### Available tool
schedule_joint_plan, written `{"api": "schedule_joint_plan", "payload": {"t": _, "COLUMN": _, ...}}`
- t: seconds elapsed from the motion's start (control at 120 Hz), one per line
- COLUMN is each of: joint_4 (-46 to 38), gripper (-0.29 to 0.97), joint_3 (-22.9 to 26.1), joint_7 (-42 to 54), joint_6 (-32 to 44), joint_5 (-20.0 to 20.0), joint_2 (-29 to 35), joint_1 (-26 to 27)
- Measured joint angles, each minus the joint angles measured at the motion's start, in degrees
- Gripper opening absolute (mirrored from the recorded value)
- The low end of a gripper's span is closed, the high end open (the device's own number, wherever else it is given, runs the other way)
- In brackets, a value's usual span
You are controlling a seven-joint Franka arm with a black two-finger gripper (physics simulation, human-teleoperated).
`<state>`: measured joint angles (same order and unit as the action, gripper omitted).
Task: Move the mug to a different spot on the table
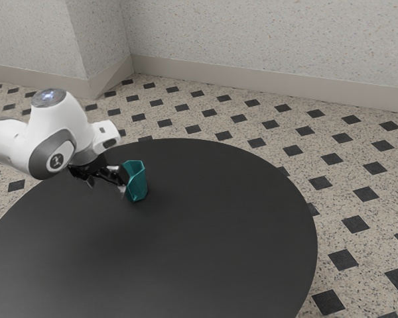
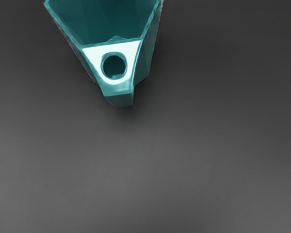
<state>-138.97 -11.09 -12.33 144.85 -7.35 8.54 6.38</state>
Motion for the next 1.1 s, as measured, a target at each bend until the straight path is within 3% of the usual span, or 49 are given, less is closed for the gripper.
{"api": "schedule_joint_plan", "payload": {"t": 0.075, "joint_4": -0.4, "gripper": 0.68, "joint_3": 0.0, "joint_7": -0.6, "joint_6": 5.9, "joint_5": -1.4, "joint_2": -0.2, "joint_1": -0.6}}
{"api": "schedule_joint_plan", "payload": {"t": 0.217, "joint_4": 0.8, "gripper": 0.67, "joint_3": 0.1, "joint_7": -1.9, "joint_6": 12.0, "joint_5": 0.2, "joint_2": -4.1, "joint_1": -1.2}}
{"api": "schedule_joint_plan", "payload": {"t": 0.575, "joint_4": 2.0, "gripper": 0.55, "joint_3": 0.2, "joint_7": -4.0, "joint_6": 17.9, "joint_5": 7.1, "joint_2": -10.2, "joint_1": -1.0}}
{"api": "schedule_joint_plan", "payload": {"t": 1.1, "joint_4": 6.2, "gripper": 0.44, "joint_3": 0.2, "joint_7": -5.1, "joint_6": 22.1, "joint_5": 1.2, "joint_2": -18.1, "joint_1": -3.3}}
